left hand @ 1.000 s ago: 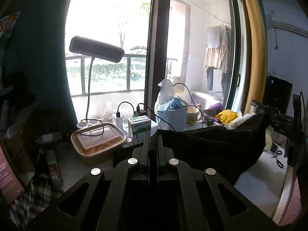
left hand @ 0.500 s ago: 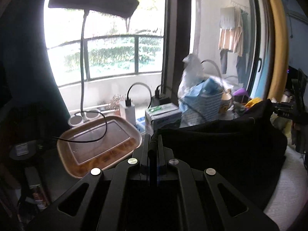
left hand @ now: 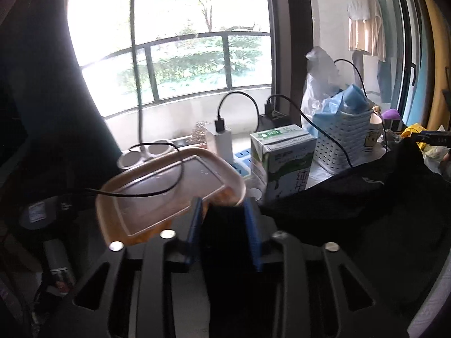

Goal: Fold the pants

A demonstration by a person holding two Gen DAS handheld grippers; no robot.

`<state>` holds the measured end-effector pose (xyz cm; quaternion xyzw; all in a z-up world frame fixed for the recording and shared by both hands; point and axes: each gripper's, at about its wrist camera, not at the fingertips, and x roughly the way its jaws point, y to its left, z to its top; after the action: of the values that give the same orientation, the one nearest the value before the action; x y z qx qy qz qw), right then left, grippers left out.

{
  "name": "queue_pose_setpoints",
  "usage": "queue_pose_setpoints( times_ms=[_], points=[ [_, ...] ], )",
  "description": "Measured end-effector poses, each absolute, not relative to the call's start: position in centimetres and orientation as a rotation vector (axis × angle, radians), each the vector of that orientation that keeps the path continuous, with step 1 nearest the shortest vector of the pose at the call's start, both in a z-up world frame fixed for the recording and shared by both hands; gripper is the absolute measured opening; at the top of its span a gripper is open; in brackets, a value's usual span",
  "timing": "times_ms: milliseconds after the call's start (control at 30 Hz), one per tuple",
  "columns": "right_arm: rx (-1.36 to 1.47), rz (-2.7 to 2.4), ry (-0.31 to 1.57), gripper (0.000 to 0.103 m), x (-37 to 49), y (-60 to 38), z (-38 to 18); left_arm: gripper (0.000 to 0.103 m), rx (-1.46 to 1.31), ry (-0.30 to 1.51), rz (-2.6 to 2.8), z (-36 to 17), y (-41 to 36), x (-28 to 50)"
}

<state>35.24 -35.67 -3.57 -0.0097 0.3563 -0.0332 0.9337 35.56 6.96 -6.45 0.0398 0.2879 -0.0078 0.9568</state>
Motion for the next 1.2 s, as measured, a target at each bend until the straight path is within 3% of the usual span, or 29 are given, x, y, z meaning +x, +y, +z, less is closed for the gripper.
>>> queue_pose_setpoints(
  times_ms=[133,300,333,367,433,633,1000,1200],
  points=[
    [-0.034,-0.025,0.673,0.083,33.5,-34.1,-1.7,0.051,0.092,0.558,0.012,-5.5,7.4,34.1],
    [-0.113,0.17,0.707,0.082,32.0,-28.1,-2.8,0.053,0.054,0.551,-0.01,-4.6,7.6,31.8],
    [-0.131,0.206,0.732,0.078,32.1,-26.7,-3.6,0.054,0.05,0.561,-0.028,-4.8,7.5,31.4],
    [-0.142,0.232,0.754,0.061,32.2,-25.8,-4.2,0.054,0.042,0.575,-0.047,-5.2,7.4,31.0],
    [-0.172,0.299,0.835,0.052,33.1,-23.2,-6.5,0.054,0.03,0.605,-0.071,-6.2,7.2,30.6],
    [-0.238,0.345,0.993,0.052,36.1,-19.3,-10.2,0.054,-0.006,0.735,-0.086,-10.1,7.8,30.5],
    [-0.146,0.238,0.857,0.053,41.5,-18.9,-6.1,0.054,-0.072,0.725,-0.069,-10.5,9.5,29.9],
    [-0.151,0.244,0.84,0.053,37.8,-19.7,-5.1,0.054,-0.032,0.725,-0.14,-10.2,8.2,29.9]
  ],
)
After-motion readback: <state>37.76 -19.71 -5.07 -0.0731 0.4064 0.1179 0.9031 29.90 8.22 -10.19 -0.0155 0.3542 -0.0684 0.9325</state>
